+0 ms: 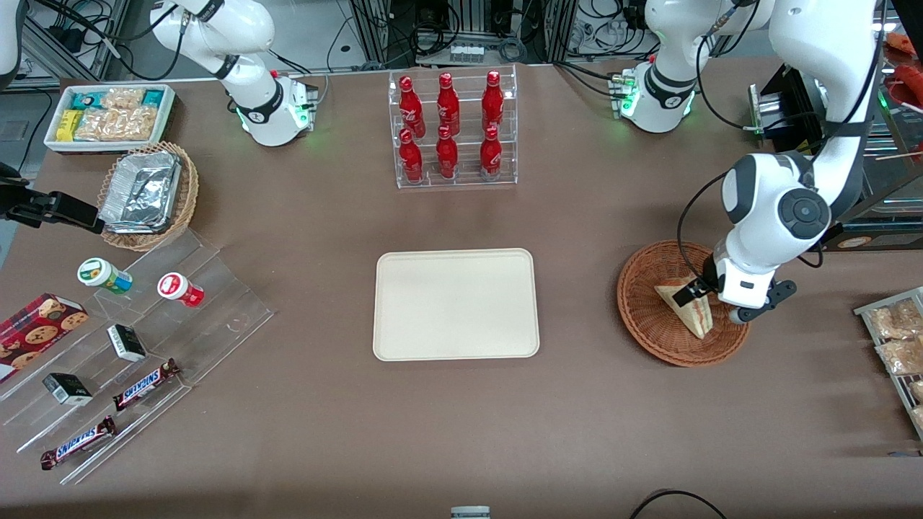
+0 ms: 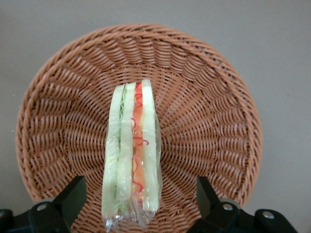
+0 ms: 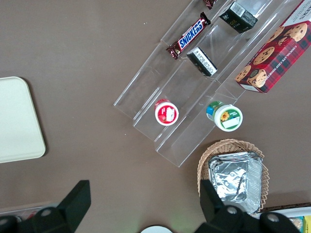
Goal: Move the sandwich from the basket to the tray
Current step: 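Close the left gripper on the wrapped sandwich's edge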
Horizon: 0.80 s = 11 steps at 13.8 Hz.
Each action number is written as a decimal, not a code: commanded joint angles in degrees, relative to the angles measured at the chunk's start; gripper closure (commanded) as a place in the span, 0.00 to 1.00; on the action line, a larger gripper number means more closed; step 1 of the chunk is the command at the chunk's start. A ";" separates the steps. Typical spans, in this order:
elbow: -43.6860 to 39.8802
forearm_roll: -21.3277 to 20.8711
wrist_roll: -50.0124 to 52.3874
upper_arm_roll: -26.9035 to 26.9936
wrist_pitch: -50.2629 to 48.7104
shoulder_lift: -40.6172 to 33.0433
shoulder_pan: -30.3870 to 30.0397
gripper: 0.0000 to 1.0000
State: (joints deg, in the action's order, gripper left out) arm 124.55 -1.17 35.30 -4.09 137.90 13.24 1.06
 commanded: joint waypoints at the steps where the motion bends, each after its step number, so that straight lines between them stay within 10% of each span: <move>1: 0.87 -0.94 1.44 -0.04 1.41 0.65 -0.18 0.00; 4: 2.27 -0.94 1.87 0.13 1.32 0.48 -0.27 0.09; 8: 2.63 -0.94 7.15 0.13 1.23 0.56 -0.27 0.98; 11: 2.28 -0.94 6.80 0.13 0.97 0.74 -0.18 1.00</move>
State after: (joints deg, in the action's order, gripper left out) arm 126.35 -1.17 40.87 -3.94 138.16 14.33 0.86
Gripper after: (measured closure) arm 0.670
